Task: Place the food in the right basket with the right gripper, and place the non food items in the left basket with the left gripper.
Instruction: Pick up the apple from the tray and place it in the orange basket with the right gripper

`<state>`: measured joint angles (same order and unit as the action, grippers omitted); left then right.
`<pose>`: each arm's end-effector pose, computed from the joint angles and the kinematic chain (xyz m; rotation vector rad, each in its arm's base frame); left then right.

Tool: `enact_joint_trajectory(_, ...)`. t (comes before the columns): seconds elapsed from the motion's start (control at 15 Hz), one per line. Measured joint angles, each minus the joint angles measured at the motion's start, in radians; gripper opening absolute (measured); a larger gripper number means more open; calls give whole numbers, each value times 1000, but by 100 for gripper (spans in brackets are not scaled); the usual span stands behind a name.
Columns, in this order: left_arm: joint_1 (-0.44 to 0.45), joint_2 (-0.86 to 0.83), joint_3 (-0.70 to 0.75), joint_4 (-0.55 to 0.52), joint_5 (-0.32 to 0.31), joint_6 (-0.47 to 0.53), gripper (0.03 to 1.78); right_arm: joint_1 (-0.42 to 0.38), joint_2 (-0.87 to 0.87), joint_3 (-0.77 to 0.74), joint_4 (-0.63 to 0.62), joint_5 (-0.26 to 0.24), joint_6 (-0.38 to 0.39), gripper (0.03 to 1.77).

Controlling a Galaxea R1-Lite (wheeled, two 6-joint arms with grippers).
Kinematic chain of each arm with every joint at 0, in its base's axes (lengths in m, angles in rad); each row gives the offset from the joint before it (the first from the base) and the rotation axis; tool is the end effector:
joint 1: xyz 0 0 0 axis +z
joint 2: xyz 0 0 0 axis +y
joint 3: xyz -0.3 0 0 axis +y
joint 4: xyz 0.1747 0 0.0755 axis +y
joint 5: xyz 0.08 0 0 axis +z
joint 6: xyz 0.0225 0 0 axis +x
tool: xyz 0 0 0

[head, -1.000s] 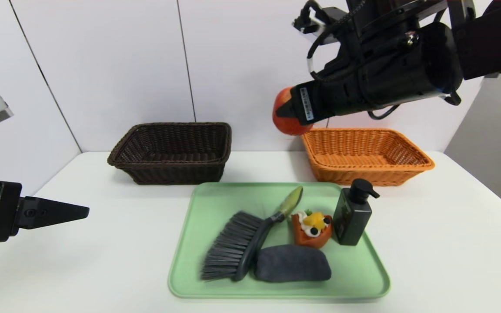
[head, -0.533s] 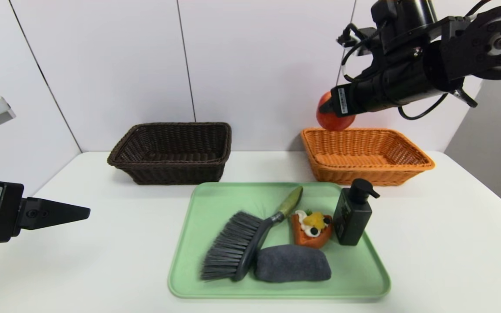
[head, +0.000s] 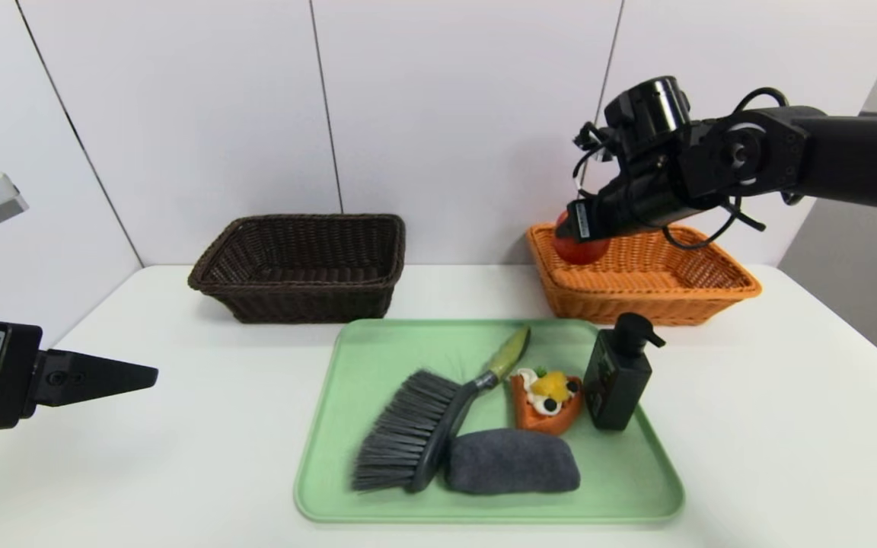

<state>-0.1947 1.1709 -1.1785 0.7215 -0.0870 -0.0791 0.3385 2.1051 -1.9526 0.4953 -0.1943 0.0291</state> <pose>0.1318 -0.0280 0.2861 -0.0367 0.7252 -0.2411 0.3960 0.1348 0.2447 -0.1426 0.6272 0.1300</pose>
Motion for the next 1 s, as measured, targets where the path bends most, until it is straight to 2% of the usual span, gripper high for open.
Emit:
enact_joint_trajectory(0.07,0,0,0,0,1,0,169,-13,22,0,-13,17,0,115)
enact_joint_trajectory(0.4,0,1,0,0,1,2,169,-64,99,0,-41,37,-1,115)
enact_joint_trajectory(0.73,-1,5,0,0,1,2,169,-79,137,0,-38,54,-1,115)
enact_joint_trajectory(1.0,0,7,0,0,2,2,169,-93,143,0,-34,84,1,139)
